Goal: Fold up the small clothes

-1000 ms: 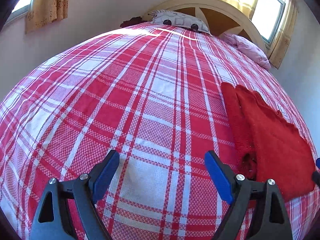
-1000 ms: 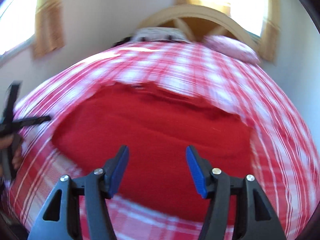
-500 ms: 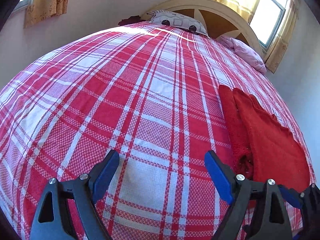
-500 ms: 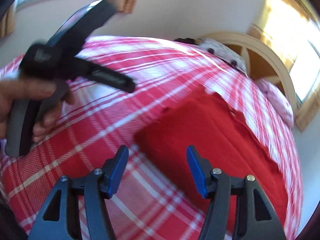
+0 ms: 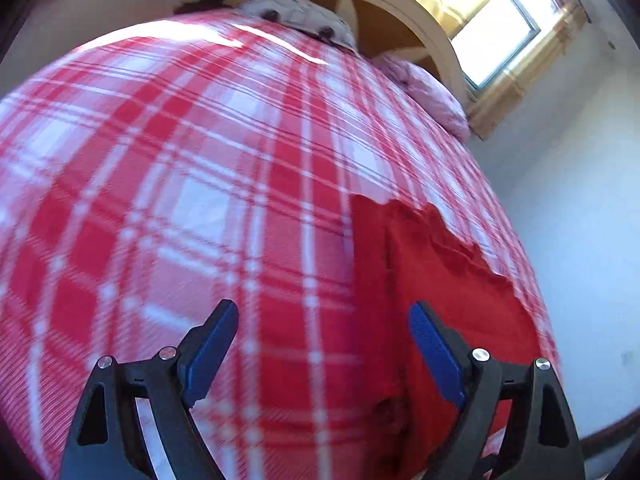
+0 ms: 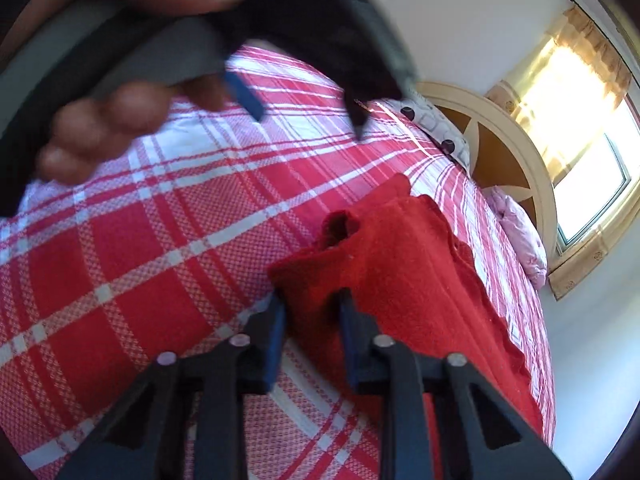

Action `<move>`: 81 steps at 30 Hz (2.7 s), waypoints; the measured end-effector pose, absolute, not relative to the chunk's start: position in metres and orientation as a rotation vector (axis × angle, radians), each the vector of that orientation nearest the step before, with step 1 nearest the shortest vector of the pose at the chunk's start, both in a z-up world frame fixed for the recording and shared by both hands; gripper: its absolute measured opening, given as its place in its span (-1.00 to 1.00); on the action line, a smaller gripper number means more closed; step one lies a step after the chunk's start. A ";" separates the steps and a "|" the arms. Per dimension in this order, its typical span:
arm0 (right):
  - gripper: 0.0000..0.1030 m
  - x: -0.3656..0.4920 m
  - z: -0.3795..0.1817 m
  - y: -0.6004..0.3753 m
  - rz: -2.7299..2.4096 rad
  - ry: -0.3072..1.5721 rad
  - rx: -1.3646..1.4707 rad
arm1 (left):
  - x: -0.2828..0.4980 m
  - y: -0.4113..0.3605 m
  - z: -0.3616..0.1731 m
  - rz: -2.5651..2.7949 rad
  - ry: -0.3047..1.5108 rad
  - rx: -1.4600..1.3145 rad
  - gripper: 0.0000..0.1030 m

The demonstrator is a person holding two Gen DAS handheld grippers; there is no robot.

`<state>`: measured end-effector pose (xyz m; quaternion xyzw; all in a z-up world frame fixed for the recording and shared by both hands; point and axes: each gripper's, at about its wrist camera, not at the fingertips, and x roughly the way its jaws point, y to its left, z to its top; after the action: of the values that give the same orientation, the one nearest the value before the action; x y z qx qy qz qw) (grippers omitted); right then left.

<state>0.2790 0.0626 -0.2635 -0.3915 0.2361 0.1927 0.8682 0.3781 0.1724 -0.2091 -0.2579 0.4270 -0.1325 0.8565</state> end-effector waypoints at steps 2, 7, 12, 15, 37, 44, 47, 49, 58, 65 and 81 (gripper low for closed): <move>-0.55 0.276 -0.263 0.063 0.404 0.489 -0.818 | 0.398 0.164 -0.214 -0.312 0.925 -0.563 0.70; -0.59 0.276 -0.262 0.060 0.410 0.492 -0.787 | 0.438 0.148 -0.217 -0.371 0.957 -0.571 0.70; -0.59 0.275 -0.263 0.061 0.410 0.487 -0.783 | 0.451 0.128 -0.215 -0.391 0.971 -0.461 0.70; -0.59 0.276 -0.263 0.061 0.413 0.488 -0.776 | 0.452 0.119 -0.214 -0.426 0.976 -0.422 0.59; -0.81 0.248 -0.226 0.023 0.488 0.451 -0.515 | 0.450 0.131 -0.190 -0.472 0.959 -0.663 -0.76; -0.82 0.243 -0.200 -0.034 0.492 0.467 -0.288 | 0.452 0.096 -0.157 -0.512 0.921 -0.692 -0.76; -0.82 0.243 -0.191 -0.056 0.480 0.467 -0.210 | 0.452 0.075 -0.143 -0.542 0.908 -0.674 -0.76; -0.82 0.241 -0.188 -0.066 0.477 0.469 -0.175 | 0.453 0.059 -0.135 -0.563 0.904 -0.656 -0.76; -0.82 0.249 -0.175 -0.129 0.429 0.453 -0.021 | 0.465 -0.003 -0.121 -0.621 0.914 -0.603 -0.76; -0.83 0.250 -0.176 -0.175 0.364 0.461 0.084 | 0.474 -0.050 -0.123 -0.672 0.944 -0.568 -0.76; -0.83 0.246 -0.202 -0.244 0.258 0.529 0.253 | 0.481 -0.146 -0.144 -0.732 1.048 -0.466 -0.76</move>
<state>0.2463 -0.2437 -0.2021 0.1245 0.2599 0.1270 0.9491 0.4810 -0.1456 -0.1439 -0.2155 0.4844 -0.3385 0.7774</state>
